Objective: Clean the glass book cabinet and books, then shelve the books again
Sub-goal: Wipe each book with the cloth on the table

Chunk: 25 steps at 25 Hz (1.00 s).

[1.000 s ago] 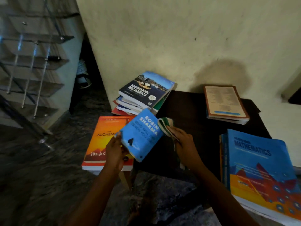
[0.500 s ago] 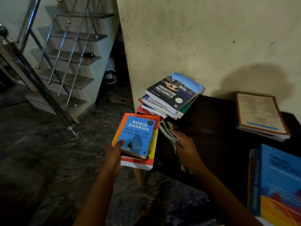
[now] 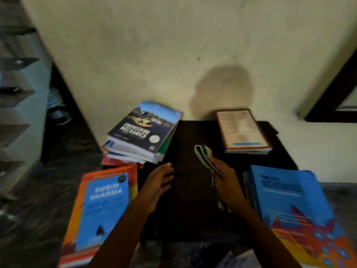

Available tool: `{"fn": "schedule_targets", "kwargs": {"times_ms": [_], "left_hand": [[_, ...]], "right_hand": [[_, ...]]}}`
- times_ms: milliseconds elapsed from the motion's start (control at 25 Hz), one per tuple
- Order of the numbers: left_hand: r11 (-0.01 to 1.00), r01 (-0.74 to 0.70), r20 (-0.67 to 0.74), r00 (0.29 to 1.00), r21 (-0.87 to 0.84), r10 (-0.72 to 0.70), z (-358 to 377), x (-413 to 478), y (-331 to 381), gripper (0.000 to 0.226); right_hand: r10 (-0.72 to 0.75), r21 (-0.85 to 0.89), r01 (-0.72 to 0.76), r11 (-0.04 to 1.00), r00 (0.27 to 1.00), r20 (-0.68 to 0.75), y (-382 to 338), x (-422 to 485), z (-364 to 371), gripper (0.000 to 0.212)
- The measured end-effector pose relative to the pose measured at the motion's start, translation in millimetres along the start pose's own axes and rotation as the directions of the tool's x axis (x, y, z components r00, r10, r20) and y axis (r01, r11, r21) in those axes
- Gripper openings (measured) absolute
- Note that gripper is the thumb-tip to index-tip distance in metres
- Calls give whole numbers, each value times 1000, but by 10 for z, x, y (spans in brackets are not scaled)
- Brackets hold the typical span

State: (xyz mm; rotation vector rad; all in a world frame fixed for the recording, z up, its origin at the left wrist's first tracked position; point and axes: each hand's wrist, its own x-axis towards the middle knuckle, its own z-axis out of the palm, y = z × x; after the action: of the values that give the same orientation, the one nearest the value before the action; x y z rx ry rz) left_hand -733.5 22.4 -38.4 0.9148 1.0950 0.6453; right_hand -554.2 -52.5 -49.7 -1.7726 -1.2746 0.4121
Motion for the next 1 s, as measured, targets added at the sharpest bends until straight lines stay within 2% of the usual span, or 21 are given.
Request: {"fn": "schedule_targets", "kwargs": {"times_ms": [80,200,320,440,560,680,760,1000], "left_hand": [[996,28,118,992,86,-38,443,411,180,40],[988,21,202,978,152,-52,1138,998,351,48],[963,57,233,965,263,-121,1751,1490,362,54],[934,167,225,943,316,-245,2082,1789,229,51],[956,152,184,962,250,-201,2172,1972,6,47],[969,6,115,993,248,-35,2067,1917,-74,41],[984,-68,109,993,165,50,1893,1779,-56,39],[984,-18,221,974,-176,57,1226,1057,-41,39]], "right_hand": [[66,-23,-68,997,994,-92,130,92,-249,41],[177,-35,-188,982,962,-208,247,179,-552,40],[246,-103,-283,954,930,-274,376,235,-724,40],[284,-168,-347,923,906,-314,527,208,-785,44],[268,-235,-349,907,910,-317,612,148,-798,49],[278,-282,-370,885,906,-318,592,75,-850,54],[254,-271,-346,898,912,-323,519,58,-863,54],[100,-238,-168,956,957,-274,345,136,-807,43]]}}
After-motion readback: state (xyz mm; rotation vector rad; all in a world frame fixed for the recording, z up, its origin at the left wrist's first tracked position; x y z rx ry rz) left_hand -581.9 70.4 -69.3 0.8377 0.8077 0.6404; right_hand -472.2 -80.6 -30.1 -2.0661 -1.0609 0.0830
